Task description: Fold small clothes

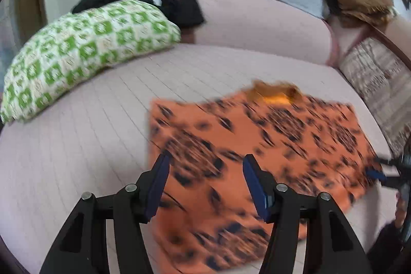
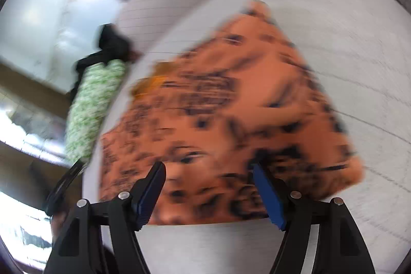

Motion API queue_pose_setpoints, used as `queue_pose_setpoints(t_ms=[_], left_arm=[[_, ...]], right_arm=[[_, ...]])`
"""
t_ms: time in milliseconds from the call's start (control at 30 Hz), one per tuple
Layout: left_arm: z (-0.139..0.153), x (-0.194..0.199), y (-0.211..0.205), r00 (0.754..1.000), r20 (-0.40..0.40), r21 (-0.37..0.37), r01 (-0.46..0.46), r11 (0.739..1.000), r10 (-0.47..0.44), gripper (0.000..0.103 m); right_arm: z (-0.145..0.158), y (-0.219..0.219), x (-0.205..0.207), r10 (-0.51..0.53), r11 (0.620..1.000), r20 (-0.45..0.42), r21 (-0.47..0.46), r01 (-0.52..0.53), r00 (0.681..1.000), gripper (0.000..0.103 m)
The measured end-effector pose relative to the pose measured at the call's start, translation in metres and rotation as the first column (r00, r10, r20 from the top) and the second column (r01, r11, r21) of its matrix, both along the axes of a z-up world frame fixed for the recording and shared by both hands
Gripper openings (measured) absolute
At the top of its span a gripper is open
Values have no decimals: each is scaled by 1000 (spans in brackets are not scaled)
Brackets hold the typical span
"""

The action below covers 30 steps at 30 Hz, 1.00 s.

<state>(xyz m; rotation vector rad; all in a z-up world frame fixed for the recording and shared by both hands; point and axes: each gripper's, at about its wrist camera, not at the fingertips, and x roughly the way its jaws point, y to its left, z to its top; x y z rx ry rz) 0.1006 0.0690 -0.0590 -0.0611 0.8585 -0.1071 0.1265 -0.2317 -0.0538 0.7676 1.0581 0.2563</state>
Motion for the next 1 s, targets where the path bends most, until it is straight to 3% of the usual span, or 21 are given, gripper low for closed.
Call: queue_pose_setpoints(t_ms=[133, 233, 267, 300, 433, 533, 667, 1000], left_arm=[[-17, -14, -30, 999, -23, -14, 37, 999, -37, 61], [-41, -9, -49, 994, -94, 51, 52, 997, -47, 61], [-46, -8, -51, 992, -116, 64, 54, 996, -46, 61], [-46, -10, -51, 993, -111, 65, 48, 997, -41, 61], [-36, -13, -47, 998, -65, 34, 13, 999, -11, 61], [-35, -8, -48, 998, -68, 26, -10, 1000, 12, 61], [-41, -1, -56, 995, -93, 30, -32, 999, 35, 61], [-39, 2, -69, 994, -100, 9, -38, 999, 39, 62]], right_arm=[[24, -11, -18, -34, 999, 94, -2, 34, 995, 77], [-2, -26, -15, -60, 998, -21, -6, 60, 998, 78], [-8, -34, -18, -95, 994, -36, 47, 97, 995, 70], [-5, -40, -25, -132, 986, -25, 96, 134, 991, 72], [22, -39, -50, -166, 985, 54, 45, 164, 985, 74], [11, -37, -64, -191, 978, 2, 86, 190, 982, 76], [-14, -33, -57, -221, 966, -56, 122, 226, 974, 77], [-17, -34, -21, -304, 949, -17, 80, 305, 952, 78]])
